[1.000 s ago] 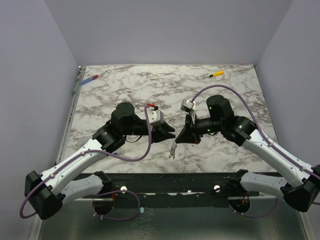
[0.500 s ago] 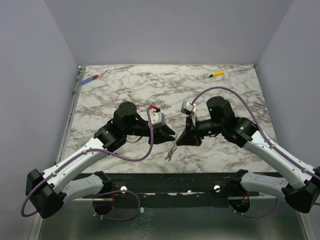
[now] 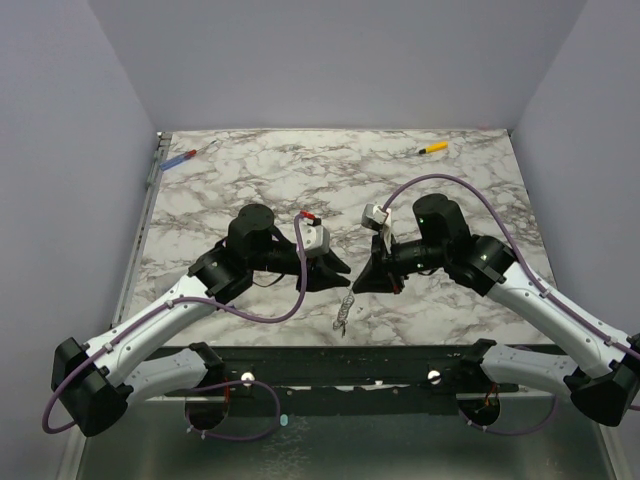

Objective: Put the keys on the keyring

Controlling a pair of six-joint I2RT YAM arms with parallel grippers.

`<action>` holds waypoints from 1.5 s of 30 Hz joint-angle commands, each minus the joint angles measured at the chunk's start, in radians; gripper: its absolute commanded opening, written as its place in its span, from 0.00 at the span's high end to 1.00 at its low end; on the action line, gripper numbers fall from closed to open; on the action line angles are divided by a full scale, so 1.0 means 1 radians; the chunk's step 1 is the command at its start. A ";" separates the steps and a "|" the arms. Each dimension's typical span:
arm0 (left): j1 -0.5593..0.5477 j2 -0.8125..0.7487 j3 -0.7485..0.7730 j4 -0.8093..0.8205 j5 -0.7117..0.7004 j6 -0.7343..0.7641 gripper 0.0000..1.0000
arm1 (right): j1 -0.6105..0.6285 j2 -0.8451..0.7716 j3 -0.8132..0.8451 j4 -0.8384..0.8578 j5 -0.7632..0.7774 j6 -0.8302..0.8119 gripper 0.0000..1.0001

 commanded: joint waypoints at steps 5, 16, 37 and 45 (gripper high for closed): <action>-0.010 0.002 0.007 -0.018 0.061 -0.011 0.68 | 0.005 -0.017 0.028 0.038 0.024 -0.008 0.99; -0.025 0.048 -0.002 -0.017 0.088 -0.019 0.77 | 0.005 -0.044 0.038 0.057 0.003 -0.006 0.99; -0.032 -0.070 -0.172 0.576 0.032 -0.335 1.00 | 0.007 -0.354 -0.144 0.519 0.272 0.115 0.26; -0.033 -0.080 -0.304 1.119 -0.055 -0.650 1.00 | 0.006 -0.348 -0.179 0.590 0.098 0.120 0.35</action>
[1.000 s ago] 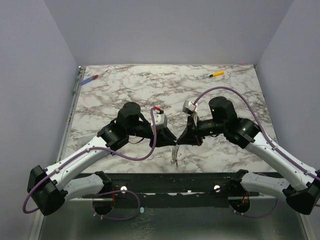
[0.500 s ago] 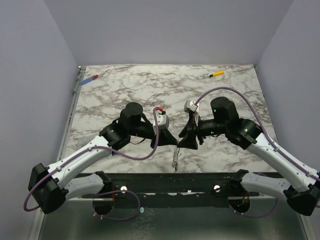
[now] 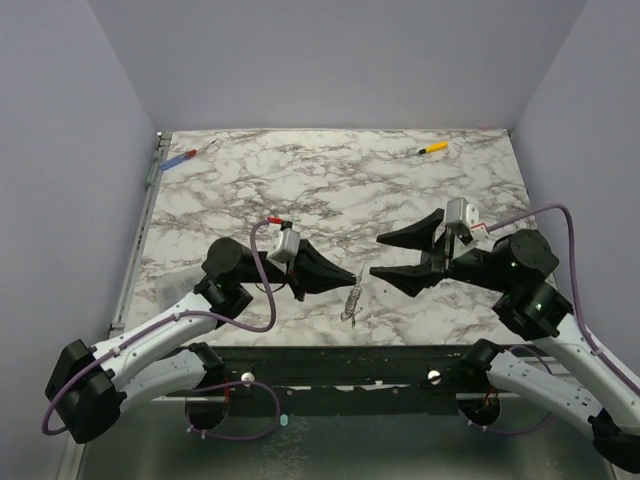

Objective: Put the keys on the keyring

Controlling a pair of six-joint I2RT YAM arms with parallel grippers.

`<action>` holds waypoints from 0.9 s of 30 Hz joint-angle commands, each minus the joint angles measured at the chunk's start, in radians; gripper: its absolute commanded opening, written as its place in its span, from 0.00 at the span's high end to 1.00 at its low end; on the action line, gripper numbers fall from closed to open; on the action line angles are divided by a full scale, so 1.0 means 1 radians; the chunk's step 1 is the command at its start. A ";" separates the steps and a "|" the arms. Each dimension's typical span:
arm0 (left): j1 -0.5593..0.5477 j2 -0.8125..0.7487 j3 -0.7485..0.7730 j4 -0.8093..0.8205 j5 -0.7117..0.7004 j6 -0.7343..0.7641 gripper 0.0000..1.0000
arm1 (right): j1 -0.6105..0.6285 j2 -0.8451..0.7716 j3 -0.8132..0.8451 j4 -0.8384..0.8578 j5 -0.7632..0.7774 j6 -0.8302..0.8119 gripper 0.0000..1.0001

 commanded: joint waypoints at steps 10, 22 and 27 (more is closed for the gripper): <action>-0.007 0.077 -0.193 1.070 -0.218 -0.475 1.00 | 0.006 0.059 -0.033 0.161 -0.223 0.076 0.55; -0.007 0.164 -0.175 1.197 -0.274 -0.540 1.00 | 0.005 0.104 -0.048 0.260 -0.301 0.141 0.69; -0.007 0.163 -0.165 1.198 -0.275 -0.546 1.00 | 0.005 0.104 -0.072 0.271 -0.229 0.124 0.64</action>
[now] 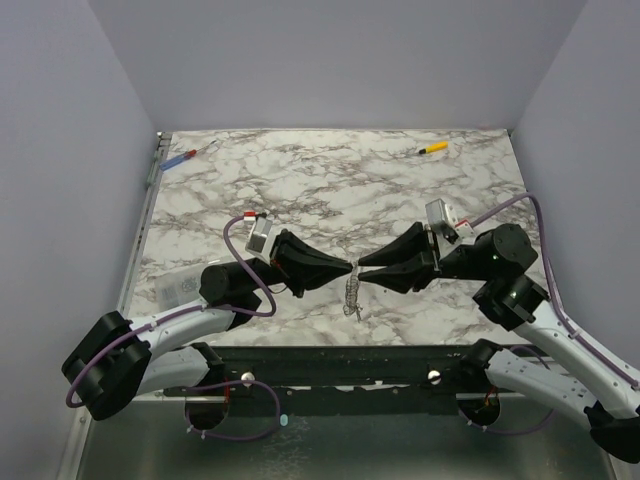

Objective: Put the keys on the keyring

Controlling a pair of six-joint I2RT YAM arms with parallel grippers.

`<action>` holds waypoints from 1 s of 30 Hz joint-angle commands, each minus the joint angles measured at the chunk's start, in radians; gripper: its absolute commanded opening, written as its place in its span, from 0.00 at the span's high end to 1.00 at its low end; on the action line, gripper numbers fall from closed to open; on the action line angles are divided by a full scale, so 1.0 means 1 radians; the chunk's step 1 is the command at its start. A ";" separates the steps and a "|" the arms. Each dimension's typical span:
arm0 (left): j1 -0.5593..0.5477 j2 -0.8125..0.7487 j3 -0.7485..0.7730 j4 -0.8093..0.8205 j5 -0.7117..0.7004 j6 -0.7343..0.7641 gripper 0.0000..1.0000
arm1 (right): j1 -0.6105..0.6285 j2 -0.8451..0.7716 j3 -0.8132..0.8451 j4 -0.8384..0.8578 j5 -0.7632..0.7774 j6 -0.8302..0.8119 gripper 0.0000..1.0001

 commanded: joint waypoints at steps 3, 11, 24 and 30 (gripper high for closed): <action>-0.005 -0.008 0.030 0.318 -0.044 -0.018 1.00 | 0.006 0.005 -0.028 0.037 0.060 -0.009 0.62; -0.006 -0.003 0.041 0.320 -0.045 -0.019 1.00 | 0.006 0.048 -0.008 0.019 0.063 -0.015 0.62; -0.008 0.004 0.032 0.319 -0.049 -0.005 1.00 | 0.006 0.059 -0.016 0.022 0.069 -0.024 0.99; -0.006 -0.011 0.012 0.302 -0.009 -0.001 0.89 | 0.006 0.056 -0.015 -0.015 0.113 -0.063 0.99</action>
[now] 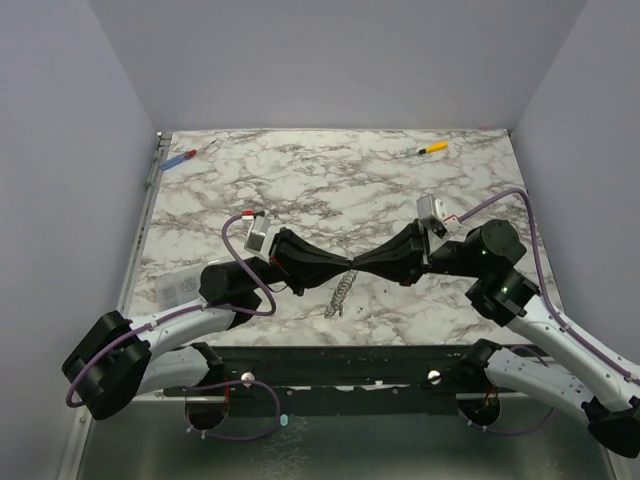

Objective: Put the keys on the keyring

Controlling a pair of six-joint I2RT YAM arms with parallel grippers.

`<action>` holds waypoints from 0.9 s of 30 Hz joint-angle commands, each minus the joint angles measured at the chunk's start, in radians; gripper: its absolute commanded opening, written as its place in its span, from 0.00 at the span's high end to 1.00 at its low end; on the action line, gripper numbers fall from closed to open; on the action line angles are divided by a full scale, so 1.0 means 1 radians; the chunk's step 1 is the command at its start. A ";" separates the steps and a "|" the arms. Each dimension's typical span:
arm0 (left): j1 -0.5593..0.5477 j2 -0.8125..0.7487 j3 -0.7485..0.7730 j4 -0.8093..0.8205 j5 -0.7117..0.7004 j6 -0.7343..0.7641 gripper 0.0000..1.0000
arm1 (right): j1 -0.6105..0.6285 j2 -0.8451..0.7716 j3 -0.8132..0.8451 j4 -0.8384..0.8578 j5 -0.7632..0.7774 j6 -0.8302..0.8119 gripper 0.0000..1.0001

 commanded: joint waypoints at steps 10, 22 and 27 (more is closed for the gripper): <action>-0.003 -0.222 -0.030 -0.158 0.015 0.222 0.48 | 0.006 0.024 0.048 -0.120 0.090 -0.099 0.99; -0.001 -0.430 0.280 -1.327 -0.080 0.865 0.46 | 0.006 0.074 0.204 -0.469 0.114 -0.227 0.99; -0.001 -0.363 0.412 -1.654 -0.079 1.050 0.50 | 0.006 0.115 0.307 -0.737 0.241 -0.237 0.99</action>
